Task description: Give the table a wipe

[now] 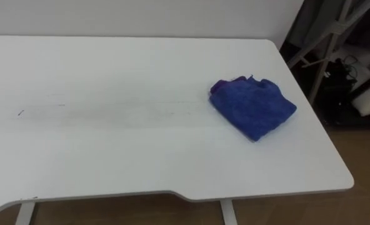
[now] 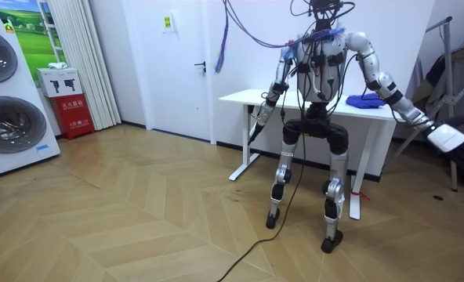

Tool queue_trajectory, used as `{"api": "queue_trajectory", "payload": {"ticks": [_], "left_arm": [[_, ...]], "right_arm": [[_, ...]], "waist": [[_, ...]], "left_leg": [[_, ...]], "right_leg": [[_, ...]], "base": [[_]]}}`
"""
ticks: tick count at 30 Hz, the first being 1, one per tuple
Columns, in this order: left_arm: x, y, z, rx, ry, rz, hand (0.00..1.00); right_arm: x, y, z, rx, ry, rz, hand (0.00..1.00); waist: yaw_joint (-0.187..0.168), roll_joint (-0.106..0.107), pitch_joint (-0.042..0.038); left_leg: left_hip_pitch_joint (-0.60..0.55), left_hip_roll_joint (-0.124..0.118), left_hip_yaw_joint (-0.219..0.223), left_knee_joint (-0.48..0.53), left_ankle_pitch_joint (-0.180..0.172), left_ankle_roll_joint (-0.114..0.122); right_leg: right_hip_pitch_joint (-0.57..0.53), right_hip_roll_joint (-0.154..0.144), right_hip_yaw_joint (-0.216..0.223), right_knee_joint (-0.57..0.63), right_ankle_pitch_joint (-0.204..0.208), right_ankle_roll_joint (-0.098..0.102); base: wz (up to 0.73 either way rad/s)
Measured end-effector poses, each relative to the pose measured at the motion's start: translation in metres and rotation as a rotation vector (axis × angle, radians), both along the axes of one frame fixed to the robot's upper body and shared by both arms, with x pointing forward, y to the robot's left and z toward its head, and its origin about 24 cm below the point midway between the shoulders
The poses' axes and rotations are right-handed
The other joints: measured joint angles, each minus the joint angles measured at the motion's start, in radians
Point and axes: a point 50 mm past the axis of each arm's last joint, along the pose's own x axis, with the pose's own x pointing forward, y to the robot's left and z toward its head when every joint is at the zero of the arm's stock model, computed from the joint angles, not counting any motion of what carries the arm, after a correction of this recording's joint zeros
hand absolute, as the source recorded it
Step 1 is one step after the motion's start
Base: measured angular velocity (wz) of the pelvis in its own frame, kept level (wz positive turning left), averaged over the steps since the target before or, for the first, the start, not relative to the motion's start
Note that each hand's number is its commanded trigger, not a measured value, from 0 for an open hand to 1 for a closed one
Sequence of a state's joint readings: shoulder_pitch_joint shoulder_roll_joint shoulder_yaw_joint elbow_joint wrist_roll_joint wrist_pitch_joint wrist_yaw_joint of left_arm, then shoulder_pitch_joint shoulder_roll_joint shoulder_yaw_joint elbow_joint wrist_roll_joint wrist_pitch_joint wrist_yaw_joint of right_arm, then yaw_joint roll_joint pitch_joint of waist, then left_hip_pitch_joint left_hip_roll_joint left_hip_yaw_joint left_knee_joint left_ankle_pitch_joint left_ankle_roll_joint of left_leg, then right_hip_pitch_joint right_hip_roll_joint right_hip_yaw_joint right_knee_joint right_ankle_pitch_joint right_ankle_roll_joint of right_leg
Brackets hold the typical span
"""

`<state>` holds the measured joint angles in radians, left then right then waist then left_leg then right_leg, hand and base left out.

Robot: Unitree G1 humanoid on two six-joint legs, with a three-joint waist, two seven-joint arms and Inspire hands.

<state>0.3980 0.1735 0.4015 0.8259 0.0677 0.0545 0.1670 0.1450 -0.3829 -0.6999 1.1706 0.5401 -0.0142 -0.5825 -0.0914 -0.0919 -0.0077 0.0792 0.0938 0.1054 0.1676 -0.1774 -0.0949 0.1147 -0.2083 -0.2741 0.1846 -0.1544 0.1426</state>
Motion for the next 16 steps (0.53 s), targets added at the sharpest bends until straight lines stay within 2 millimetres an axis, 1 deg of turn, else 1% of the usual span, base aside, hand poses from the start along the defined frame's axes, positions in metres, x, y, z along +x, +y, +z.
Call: {"api": "queue_trajectory", "payload": {"ticks": [1,2,3,4,5,6,7,9,10,11,12,14,15,16], "left_arm": [[0.0,-0.001,-0.001,-0.004,0.001,-0.002,0.0],[-0.001,-0.003,-0.002,-0.012,0.007,0.001,0.0],[-0.002,-0.004,-0.004,-0.02,0.021,0.001,0.0],[-0.003,-0.005,-0.005,-0.023,0.03,-0.003,0.0],[-0.005,-0.008,-0.008,-0.033,0.047,-0.004,0.0],[-0.008,-0.011,-0.01,-0.045,0.066,-0.006,0.0],[-0.009,-0.013,-0.012,-0.053,0.076,-0.012,0.0],[-0.007,-0.021,-0.017,-0.08,0.114,-0.06,0.0],[-0.004,-0.023,-0.018,-0.086,0.114,-0.073,0.0],[0.0,-0.028,-0.02,-0.097,0.117,-0.107,0.0],[0.003,-0.031,-0.021,-0.101,0.118,-0.123,0.0],[0.014,-0.041,-0.026,-0.122,0.114,-0.15,0.0],[0.016,-0.043,-0.027,-0.126,0.112,-0.157,0.0],[0.018,-0.048,-0.028,-0.134,0.109,-0.165,0.0]], "right_arm": [[-0.011,0.007,-0.005,0.025,0.016,-0.013,0.0],[-0.021,0.017,-0.012,0.06,0.032,-0.016,0.0],[-0.029,0.029,-0.019,0.108,0.039,-0.005,0.0],[-0.034,0.036,-0.024,0.139,0.055,0.008,0.0],[-0.039,0.051,-0.032,0.201,0.095,0.077,0.0],[-0.042,0.064,-0.039,0.265,0.15,0.187,0.0],[-0.042,0.071,-0.043,0.298,0.181,0.251,0.0],[-0.034,0.092,-0.055,0.41,0.286,0.51,0.0],[-0.03,0.095,-0.056,0.429,0.308,0.572,0.0],[-0.02,0.098,-0.058,0.444,0.353,0.698,0.0],[-0.014,0.099,-0.059,0.442,0.375,0.759,0.0],[0.008,0.104,-0.062,0.439,0.398,0.917,0.0],[0.014,0.106,-0.062,0.439,0.395,0.948,0.0],[0.028,0.108,-0.063,0.427,0.386,1.018,0.0]], "waist": [[-0.006,0.005,-0.0025],[-0.01,0.013,-0.0068],[-0.009,0.017,-0.0091],[-0.009,0.021,-0.0081],[-0.006,0.027,-0.0073],[-0.003,0.031,-0.006],[0.001,0.034,-0.0057],[0.021,0.042,-0.0047],[0.03,0.045,-0.0056],[0.046,0.052,-0.0037],[0.05,0.057,-0.0025],[0.071,0.068,0.0003],[0.074,0.07,0.0018],[0.088,0.075,0.0015]], "left_leg": [[0.0,0.0,0.002,-0.001,-0.003,0.001],[0.002,0.0,0.002,-0.002,-0.005,0.001],[0.006,0.0,0.002,-0.002,-0.006,0.001],[0.008,0.0,0.002,-0.002,-0.006,0.001],[0.01,0.001,0.003,0.0,-0.008,0.001],[0.015,0.001,0.006,0.0,-0.009,0.001],[0.018,0.001,0.008,0.0,-0.01,0.001],[0.02,0.002,0.019,0.002,-0.015,0.0],[0.021,0.003,0.025,0.003,-0.017,0.0],[0.025,0.003,0.031,0.004,-0.018,0.0],[0.026,0.002,0.032,0.004,-0.02,-0.002],[0.031,0.002,0.032,0.003,-0.02,-0.003],[0.034,0.002,0.031,0.003,-0.02,-0.003],[0.036,0.002,0.031,0.001,-0.02,-0.003]], "right_leg": [[0.0,0.0,0.001,0.0,0.0,0.0],[0.001,0.0,0.0,0.0,0.0,0.0],[0.004,0.0,0.0,0.001,0.0,0.001],[0.006,0.0,0.001,0.001,-0.001,0.001],[0.008,0.0,0.0,0.001,-0.001,0.001],[0.011,-0.001,0.0,0.002,-0.001,0.001],[0.011,-0.001,0.001,0.003,-0.001,0.001],[0.009,-0.001,0.006,0.003,0.0,0.002],[0.007,-0.001,0.011,0.003,0.0,0.002],[0.006,-0.001,0.02,0.003,0.001,0.003],[0.007,-0.001,0.022,0.003,0.003,0.004],[0.007,0.0,0.023,0.001,0.005,0.004],[0.007,0.0,0.023,0.002,0.005,0.004],[0.013,0.0,0.023,0.001,0.005,0.004]], "base": [[0.0],[0.0],[0.0],[0.0],[-0.03],[-0.06],[-0.12],[-0.15],[-0.17],[-0.15],[-0.11],[0.0],[0.0],[0.0]]}}
